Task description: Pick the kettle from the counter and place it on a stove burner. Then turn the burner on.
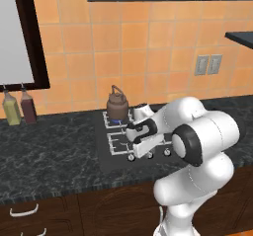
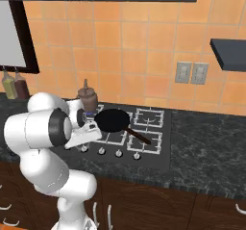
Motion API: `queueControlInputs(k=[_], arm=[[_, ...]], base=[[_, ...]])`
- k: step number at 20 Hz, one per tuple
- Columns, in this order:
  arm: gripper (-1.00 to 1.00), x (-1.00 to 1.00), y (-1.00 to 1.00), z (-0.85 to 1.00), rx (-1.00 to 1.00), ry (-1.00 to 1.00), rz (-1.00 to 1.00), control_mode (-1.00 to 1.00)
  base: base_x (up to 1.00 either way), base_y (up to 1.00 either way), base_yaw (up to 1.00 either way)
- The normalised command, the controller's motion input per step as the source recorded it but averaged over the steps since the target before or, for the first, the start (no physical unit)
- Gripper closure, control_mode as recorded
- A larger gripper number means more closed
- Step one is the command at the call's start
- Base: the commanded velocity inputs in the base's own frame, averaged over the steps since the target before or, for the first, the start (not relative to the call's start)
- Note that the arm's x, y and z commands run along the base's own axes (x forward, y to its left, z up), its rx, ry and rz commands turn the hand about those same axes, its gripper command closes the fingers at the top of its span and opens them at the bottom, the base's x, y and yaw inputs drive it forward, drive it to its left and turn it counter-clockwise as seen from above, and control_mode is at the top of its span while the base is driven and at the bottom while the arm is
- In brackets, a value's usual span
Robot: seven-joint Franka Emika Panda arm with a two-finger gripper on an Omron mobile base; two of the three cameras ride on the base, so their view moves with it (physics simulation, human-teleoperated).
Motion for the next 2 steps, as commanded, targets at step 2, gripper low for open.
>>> queueControlInputs(k=[2], arm=[[1.0,-0.02,-0.11,-0.39,0.11,0.04,0.28,-1.0]], base=[[0.0,0.0,0.0]])
